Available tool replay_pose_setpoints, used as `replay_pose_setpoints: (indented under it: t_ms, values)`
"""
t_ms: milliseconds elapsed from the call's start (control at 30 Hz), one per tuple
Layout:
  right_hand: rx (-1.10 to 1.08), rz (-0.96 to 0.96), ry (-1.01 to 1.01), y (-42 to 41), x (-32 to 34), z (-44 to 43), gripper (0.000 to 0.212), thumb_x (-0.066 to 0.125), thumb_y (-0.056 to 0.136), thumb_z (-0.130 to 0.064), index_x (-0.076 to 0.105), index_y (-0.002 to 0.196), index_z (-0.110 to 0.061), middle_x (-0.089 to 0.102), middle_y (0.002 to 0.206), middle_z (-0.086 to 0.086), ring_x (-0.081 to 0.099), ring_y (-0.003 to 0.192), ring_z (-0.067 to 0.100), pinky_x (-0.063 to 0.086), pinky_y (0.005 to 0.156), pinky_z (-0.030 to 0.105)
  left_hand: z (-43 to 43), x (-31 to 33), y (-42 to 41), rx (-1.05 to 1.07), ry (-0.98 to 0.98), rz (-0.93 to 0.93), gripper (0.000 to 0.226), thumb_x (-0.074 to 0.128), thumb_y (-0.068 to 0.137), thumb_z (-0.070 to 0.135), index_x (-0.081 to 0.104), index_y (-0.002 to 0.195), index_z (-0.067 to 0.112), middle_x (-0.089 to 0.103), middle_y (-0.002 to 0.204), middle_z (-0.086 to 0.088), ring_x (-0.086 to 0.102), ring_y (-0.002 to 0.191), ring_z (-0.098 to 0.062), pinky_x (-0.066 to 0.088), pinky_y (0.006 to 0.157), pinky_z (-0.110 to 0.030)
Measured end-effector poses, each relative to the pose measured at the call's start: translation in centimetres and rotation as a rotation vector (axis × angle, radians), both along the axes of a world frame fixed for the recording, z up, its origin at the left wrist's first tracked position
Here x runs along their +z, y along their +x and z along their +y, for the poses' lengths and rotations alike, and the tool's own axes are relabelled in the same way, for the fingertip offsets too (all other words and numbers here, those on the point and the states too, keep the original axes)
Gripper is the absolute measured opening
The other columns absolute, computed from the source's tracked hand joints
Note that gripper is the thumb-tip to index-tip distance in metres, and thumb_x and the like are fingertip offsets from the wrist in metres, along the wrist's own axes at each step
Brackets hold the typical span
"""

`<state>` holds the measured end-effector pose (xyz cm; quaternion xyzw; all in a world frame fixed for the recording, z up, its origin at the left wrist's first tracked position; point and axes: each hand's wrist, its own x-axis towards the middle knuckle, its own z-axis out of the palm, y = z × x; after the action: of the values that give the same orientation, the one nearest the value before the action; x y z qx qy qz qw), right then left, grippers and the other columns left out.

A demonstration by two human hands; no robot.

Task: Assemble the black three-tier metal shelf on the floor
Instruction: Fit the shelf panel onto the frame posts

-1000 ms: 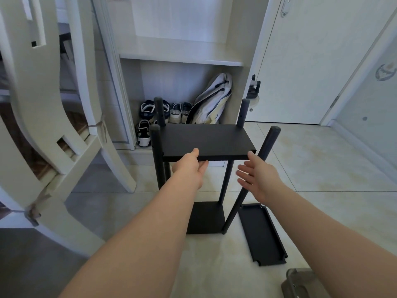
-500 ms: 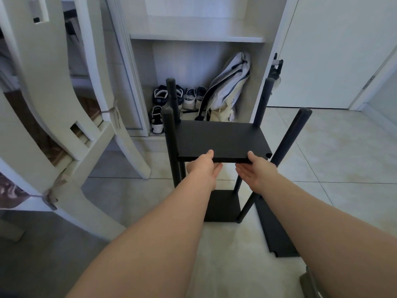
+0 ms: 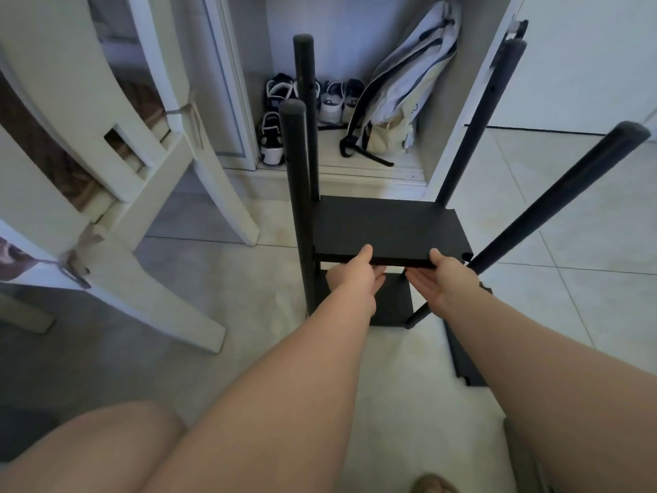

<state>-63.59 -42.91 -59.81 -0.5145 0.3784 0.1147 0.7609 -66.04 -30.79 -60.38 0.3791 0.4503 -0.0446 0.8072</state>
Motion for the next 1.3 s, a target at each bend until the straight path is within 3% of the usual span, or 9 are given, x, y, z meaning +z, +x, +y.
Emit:
replay_pose_setpoints:
  t_ms: [200, 267, 400, 500, 667, 800, 1067, 1200, 1300]
  values:
    - [0.001, 0.023, 0.005, 0.0, -0.7, -0.1, 0.03, 0.061, 0.102, -0.015, 0.058, 0.125, 0.003, 0.071, 0.107, 0.022, 0.073, 0.088, 0.028, 0.058, 0.06, 0.031, 0.3, -1.1, -0.3, -0.05, -0.01, 0.006, 0.021, 0.076, 0.089, 0.023, 0.06, 0.099, 0.012, 0.074, 0.098, -0.011, 0.075, 0.083, -0.02, 0.062, 0.081, -0.038]
    - [-0.002, 0.028, 0.009, 0.0, -0.6, -0.1, 0.03, 0.062, 0.101, -0.015, 0.058, 0.125, 0.003, 0.071, 0.106, 0.022, 0.073, 0.088, 0.029, 0.059, 0.062, 0.032, 0.5, -1.4, -0.6, -0.042, 0.03, 0.065, 0.045, 0.078, 0.085, 0.039, 0.059, 0.113, 0.009, 0.072, 0.103, -0.007, 0.073, 0.089, -0.022, 0.062, 0.081, -0.04]
    - [-0.01, 0.03, 0.014, -0.1, -0.6, -0.2, 0.03, 0.064, 0.1, -0.013, 0.057, 0.124, 0.004, 0.07, 0.107, 0.023, 0.073, 0.09, 0.031, 0.06, 0.062, 0.033, 2.6, -3.3, -1.8, 0.096, 0.611, 0.325, 0.081, 0.075, 0.075, 0.063, 0.042, 0.133, 0.017, 0.053, 0.134, -0.007, 0.054, 0.122, -0.032, 0.049, 0.093, -0.045]
    - [-0.008, 0.028, 0.017, -0.3, -0.7, -0.3, 0.031, 0.063, 0.1, -0.013, 0.057, 0.125, 0.004, 0.07, 0.107, 0.023, 0.073, 0.089, 0.031, 0.06, 0.06, 0.033, 5.7, -4.3, -1.7, 0.028, 0.863, 0.147, 0.085, 0.074, 0.078, 0.063, 0.036, 0.143, 0.024, 0.05, 0.143, -0.002, 0.049, 0.13, -0.027, 0.044, 0.101, -0.044]
    - [-0.016, 0.035, 0.01, -0.5, -0.8, -0.6, 0.031, 0.065, 0.099, -0.014, 0.058, 0.123, 0.005, 0.071, 0.104, 0.023, 0.074, 0.088, 0.031, 0.06, 0.057, 0.032, 8.0, -3.9, 0.4, -0.202, 0.879, -0.219, 0.058, 0.067, 0.087, 0.058, 0.041, 0.135, 0.037, 0.053, 0.105, 0.028, 0.053, 0.105, -0.007, 0.042, 0.085, -0.023]
    - [-0.035, 0.036, 0.008, -0.4, -0.9, -0.9, 0.031, 0.064, 0.1, -0.014, 0.057, 0.124, 0.005, 0.071, 0.104, 0.023, 0.074, 0.089, 0.031, 0.061, 0.059, 0.033, 7.0, -4.5, 1.0, -0.19, 0.859, -0.212, 0.029, 0.062, 0.096, 0.043, 0.048, 0.121, 0.037, 0.053, 0.104, 0.021, 0.05, 0.092, -0.003, 0.036, 0.071, -0.014]
    - [0.025, 0.051, 0.022, -0.1, 0.2, -1.9, 0.028, 0.062, 0.101, -0.014, 0.059, 0.124, 0.001, 0.072, 0.106, 0.022, 0.074, 0.089, 0.031, 0.06, 0.058, 0.036, 5.8, -3.0, 1.8, -0.107, 0.87, -0.192, 0.015, 0.059, 0.099, 0.032, 0.048, 0.108, 0.033, 0.055, 0.094, 0.016, 0.055, 0.08, -0.003, 0.036, 0.06, -0.014]
    - [0.297, 0.149, -0.122, 0.1, 1.5, -2.7, 0.034, 0.057, 0.104, -0.029, 0.052, 0.12, 0.001, 0.068, 0.105, 0.021, 0.072, 0.087, 0.031, 0.058, 0.065, 0.042, 6.4, -0.7, 2.7, -0.137, 0.945, -0.211, 0.013, 0.058, 0.1, 0.03, 0.046, 0.104, 0.034, 0.052, 0.091, 0.016, 0.052, 0.078, -0.002, 0.033, 0.06, -0.015]
    - [0.774, 0.17, -0.576, 0.0, 3.7, -3.6, 0.043, 0.054, 0.103, -0.043, 0.052, 0.108, 0.0, 0.069, 0.107, 0.017, 0.07, 0.083, 0.028, 0.056, 0.069, 0.04, 7.1, 2.1, 4.0, -0.207, 1.05, -0.246, 0.007, 0.056, 0.1, 0.028, 0.051, 0.105, 0.029, 0.056, 0.088, 0.009, 0.054, 0.075, -0.005, 0.036, 0.057, -0.021]
